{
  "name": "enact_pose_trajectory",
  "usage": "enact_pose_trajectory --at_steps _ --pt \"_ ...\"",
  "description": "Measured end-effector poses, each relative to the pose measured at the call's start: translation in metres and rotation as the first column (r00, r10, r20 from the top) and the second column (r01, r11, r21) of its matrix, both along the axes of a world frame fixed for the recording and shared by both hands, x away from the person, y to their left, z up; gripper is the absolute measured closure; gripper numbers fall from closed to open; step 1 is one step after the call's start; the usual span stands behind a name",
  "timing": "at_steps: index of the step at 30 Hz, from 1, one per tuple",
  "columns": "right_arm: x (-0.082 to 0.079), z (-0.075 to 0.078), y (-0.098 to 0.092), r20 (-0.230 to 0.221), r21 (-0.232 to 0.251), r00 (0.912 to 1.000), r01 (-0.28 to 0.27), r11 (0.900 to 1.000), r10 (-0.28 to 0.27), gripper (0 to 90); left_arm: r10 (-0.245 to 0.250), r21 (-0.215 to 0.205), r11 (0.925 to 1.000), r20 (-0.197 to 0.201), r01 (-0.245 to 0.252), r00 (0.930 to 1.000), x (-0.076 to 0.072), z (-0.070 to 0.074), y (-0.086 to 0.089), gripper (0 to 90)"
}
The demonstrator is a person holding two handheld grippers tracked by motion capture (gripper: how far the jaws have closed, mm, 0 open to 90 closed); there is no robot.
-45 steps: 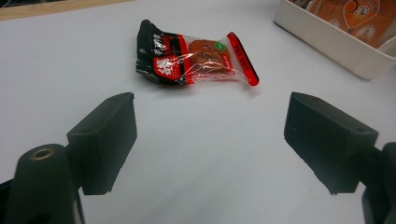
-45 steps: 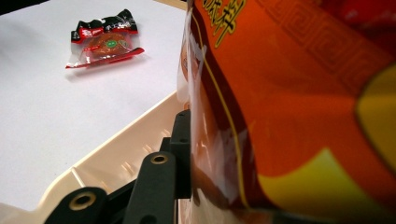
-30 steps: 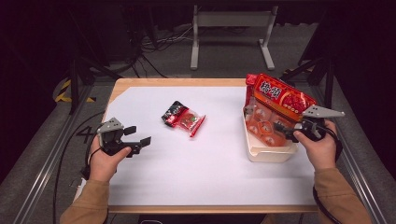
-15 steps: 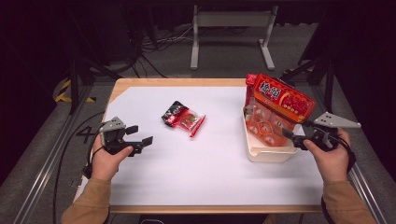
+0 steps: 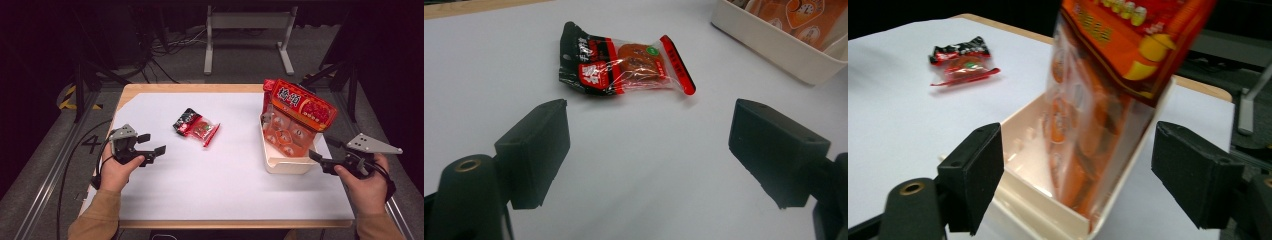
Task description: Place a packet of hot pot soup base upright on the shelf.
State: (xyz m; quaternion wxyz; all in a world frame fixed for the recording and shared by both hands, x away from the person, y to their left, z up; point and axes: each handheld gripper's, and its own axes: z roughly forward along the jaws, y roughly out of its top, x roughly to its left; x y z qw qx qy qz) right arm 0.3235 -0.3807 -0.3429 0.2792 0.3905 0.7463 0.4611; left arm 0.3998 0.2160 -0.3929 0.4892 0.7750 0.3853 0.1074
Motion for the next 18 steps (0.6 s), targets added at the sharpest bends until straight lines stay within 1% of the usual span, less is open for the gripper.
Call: enact_pose_trajectory --at_steps 4,6,8,9,11,12,13,14,15,18 --pt "-0.008 0.002 0.009 0.017 0.015 0.9990 -0.040 0.999 0.040 21.8 0.002 0.001 1.0000 0.002 -0.002 1.0000 0.000 0.000 0.001 17.7" --pt "-0.011 0.002 0.016 0.014 0.037 0.9975 -0.070 0.997 0.070 21.8 0.000 -0.005 1.0000 -0.003 0.000 1.0000 0.000 -0.001 0.001 17.7" --pt "-0.012 0.002 0.021 0.019 0.032 0.9958 -0.090 0.995 0.089 21.8 0.000 -0.006 1.0000 -0.002 0.000 1.0000 0.001 -0.001 0.000 17.7" --pt "-0.013 0.002 0.026 0.019 0.037 0.9945 -0.104 0.994 0.103 21.8 -0.001 -0.006 1.0000 0.000 0.001 1.0000 0.000 -0.001 0.000 17.7" --pt "-0.013 0.001 0.032 0.018 0.037 0.9922 -0.124 0.992 0.123 21.8 -0.003 -0.004 1.0000 0.014 0.003 0.9999 0.001 -0.001 0.000 17.8" --pt "-0.013 0.000 0.037 0.017 0.039 0.9900 -0.140 0.989 0.140 21.7 -0.006 -0.002 1.0000 0.029 0.006 0.9995 0.001 -0.001 0.000 17.7" --pt "-0.013 -0.001 0.040 0.015 0.042 0.9881 -0.154 0.987 0.153 21.7 -0.008 -0.003 1.0000 0.036 0.008 0.9993 0.002 -0.001 0.000 17.8" --pt "-0.013 -0.002 0.043 0.015 0.047 0.9864 -0.164 0.985 0.164 21.8 -0.016 -0.012 0.9998 0.053 0.017 0.9985 0.003 -0.002 0.001 17.7" --pt "-0.013 -0.003 0.047 0.014 0.047 0.9836 -0.180 0.982 0.180 21.8 -0.024 -0.021 0.9995 0.059 0.025 0.9980 0.003 -0.003 0.000 17.7" --pt "-0.014 -0.006 0.057 0.000 0.052 0.9764 -0.215 0.975 0.216 21.7 -0.024 -0.034 0.9991 0.056 0.026 0.9982 0.004 -0.004 -0.001 18.5"
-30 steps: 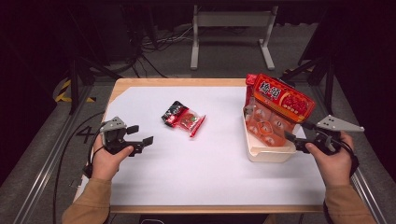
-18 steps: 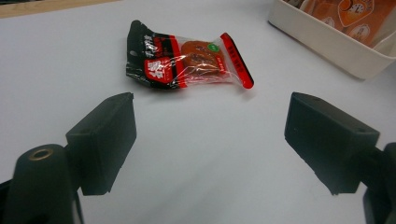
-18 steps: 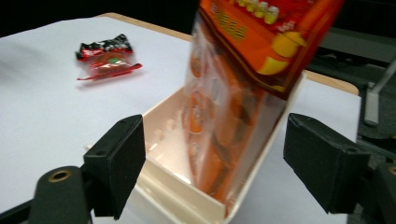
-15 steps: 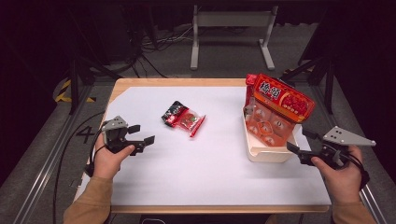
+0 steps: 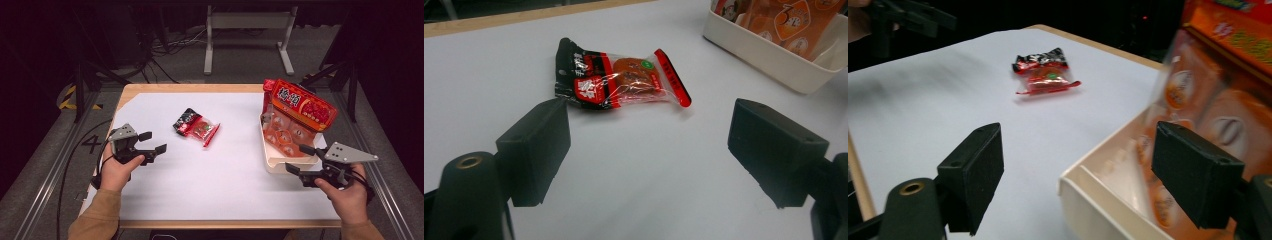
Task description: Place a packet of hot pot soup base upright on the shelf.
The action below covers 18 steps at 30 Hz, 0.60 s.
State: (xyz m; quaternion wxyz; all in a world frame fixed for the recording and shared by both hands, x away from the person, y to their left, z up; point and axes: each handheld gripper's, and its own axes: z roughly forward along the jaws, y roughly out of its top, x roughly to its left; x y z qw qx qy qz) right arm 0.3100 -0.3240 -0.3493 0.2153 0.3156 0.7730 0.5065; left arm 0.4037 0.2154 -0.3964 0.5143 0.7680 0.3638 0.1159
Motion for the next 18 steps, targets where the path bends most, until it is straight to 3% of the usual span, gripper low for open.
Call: enact_pose_trajectory --at_steps 6,12,15,18 --pt "0.001 -0.003 0.016 -0.001 -0.009 0.9983 -0.058 0.998 0.058 21.4 0.025 -0.008 0.9996 -0.028 -0.026 0.9993 0.003 0.000 -0.004 11.8" --pt "0.002 -0.004 0.028 0.010 0.007 0.9934 -0.114 0.993 0.114 21.4 0.055 0.011 0.9984 -0.018 -0.055 0.9983 0.009 0.000 -0.006 9.0" --pt "0.004 -0.007 0.036 0.006 0.018 0.9894 -0.145 0.989 0.145 21.4 0.065 -0.019 0.9977 -0.021 -0.066 0.9976 0.013 0.000 -0.007 7.8" --pt "0.006 -0.009 0.043 0.004 0.021 0.9869 -0.161 0.987 0.161 21.4 0.074 -0.016 0.9971 -0.018 -0.074 0.9971 0.016 0.001 -0.008 7.8"
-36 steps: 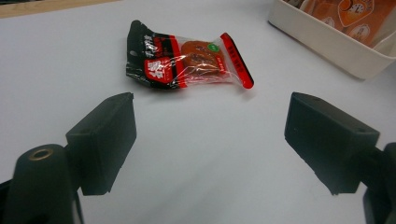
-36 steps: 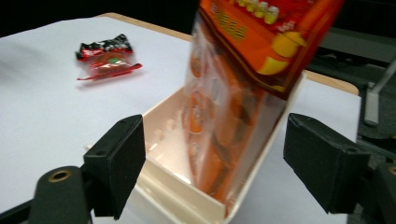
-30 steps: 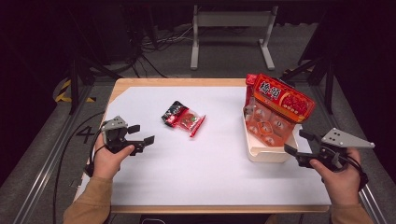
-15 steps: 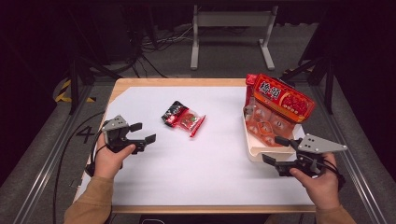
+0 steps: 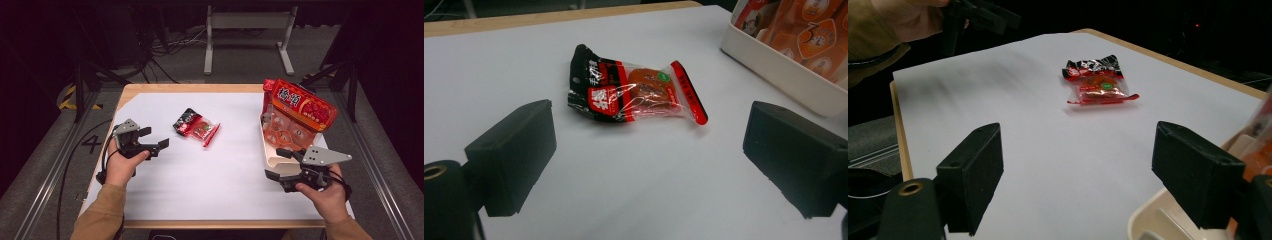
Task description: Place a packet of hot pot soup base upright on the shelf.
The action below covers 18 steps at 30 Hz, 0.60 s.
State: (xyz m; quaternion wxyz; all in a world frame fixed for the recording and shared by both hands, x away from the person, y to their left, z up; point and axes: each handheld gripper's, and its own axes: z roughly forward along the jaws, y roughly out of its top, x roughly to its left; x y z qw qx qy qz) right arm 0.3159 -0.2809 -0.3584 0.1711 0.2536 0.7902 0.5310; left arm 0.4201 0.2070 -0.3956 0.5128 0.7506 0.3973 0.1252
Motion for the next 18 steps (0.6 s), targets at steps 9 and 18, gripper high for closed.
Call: enact_pose_trajectory --at_steps 9,18 --pt "0.004 -0.006 0.018 -0.006 -0.007 0.9987 -0.051 0.999 0.051 21.4 0.000 0.016 0.9999 0.012 0.000 0.9999 0.013 -0.001 -0.005 9.2" --pt "0.005 -0.009 0.018 -0.006 -0.010 0.9985 -0.055 0.998 0.055 21.4 0.007 0.017 0.9998 -0.004 -0.007 1.0000 0.040 -0.011 -0.010 11.8"
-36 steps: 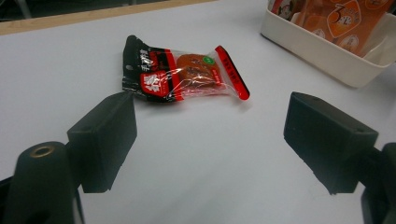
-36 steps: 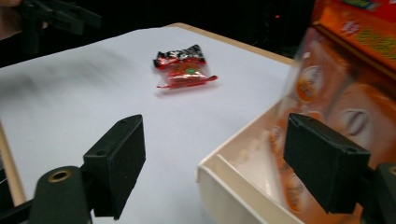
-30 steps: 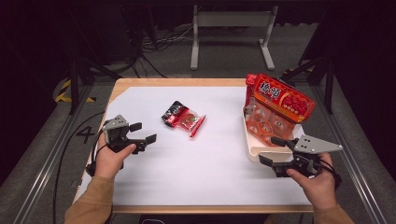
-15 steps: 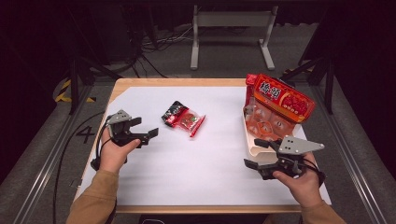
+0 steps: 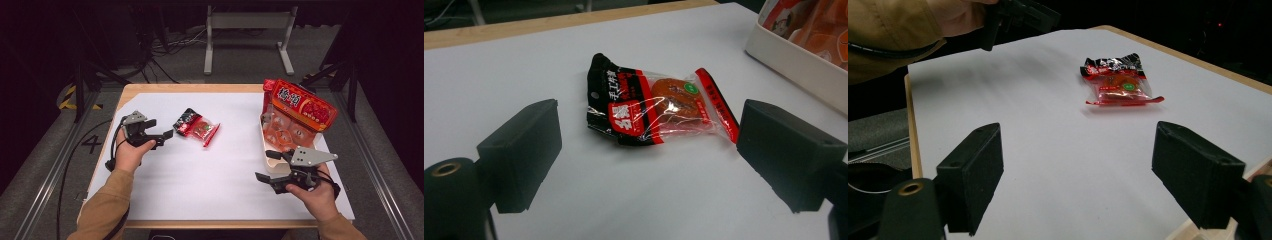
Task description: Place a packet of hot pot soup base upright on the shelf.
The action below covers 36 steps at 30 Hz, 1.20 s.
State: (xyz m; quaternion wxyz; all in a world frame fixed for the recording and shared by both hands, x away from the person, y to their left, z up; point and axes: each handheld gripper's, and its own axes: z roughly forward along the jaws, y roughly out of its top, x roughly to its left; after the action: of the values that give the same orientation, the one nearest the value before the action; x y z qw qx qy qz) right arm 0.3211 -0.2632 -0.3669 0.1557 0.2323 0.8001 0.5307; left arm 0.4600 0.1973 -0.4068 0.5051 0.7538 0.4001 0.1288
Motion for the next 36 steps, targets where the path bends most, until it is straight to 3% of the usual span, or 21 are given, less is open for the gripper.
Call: enact_pose_trajectory --at_steps 8,10,12,21,28,36 --pt "0.001 -0.002 0.001 -0.003 -0.004 1.0000 -0.006 1.000 0.006 21.4 0.016 -0.037 0.9992 -0.055 -0.018 0.9983 0.020 -0.010 -0.009 12.9" --pt "0.000 -0.003 0.002 -0.005 -0.006 0.9999 -0.011 1.000 0.011 21.4 0.010 -0.014 0.9999 -0.024 -0.010 0.9997 0.027 -0.012 -0.014 14.0" --pt "0.000 -0.003 0.001 -0.005 -0.008 0.9999 -0.010 1.000 0.010 21.4 0.017 -0.009 0.9998 -0.017 -0.017 0.9997 0.030 -0.014 -0.015 14.4" --pt "-0.001 -0.005 -0.001 -0.006 -0.017 1.0000 -0.005 1.000 0.005 21.4 0.040 0.004 0.9992 -0.076 -0.040 0.9963 0.045 -0.025 -0.017 14.9" --pt "-0.002 -0.005 -0.002 -0.001 -0.016 1.0000 0.002 1.000 -0.002 21.5 0.014 0.025 0.9996 -0.117 -0.011 0.9930 0.053 -0.031 -0.022 13.9" --pt "-0.002 -0.007 -0.002 -0.012 -0.018 0.9999 0.000 1.000 0.000 21.2 0.046 0.053 0.9979 -0.159 -0.038 0.9862 0.059 -0.035 -0.025 14.1"
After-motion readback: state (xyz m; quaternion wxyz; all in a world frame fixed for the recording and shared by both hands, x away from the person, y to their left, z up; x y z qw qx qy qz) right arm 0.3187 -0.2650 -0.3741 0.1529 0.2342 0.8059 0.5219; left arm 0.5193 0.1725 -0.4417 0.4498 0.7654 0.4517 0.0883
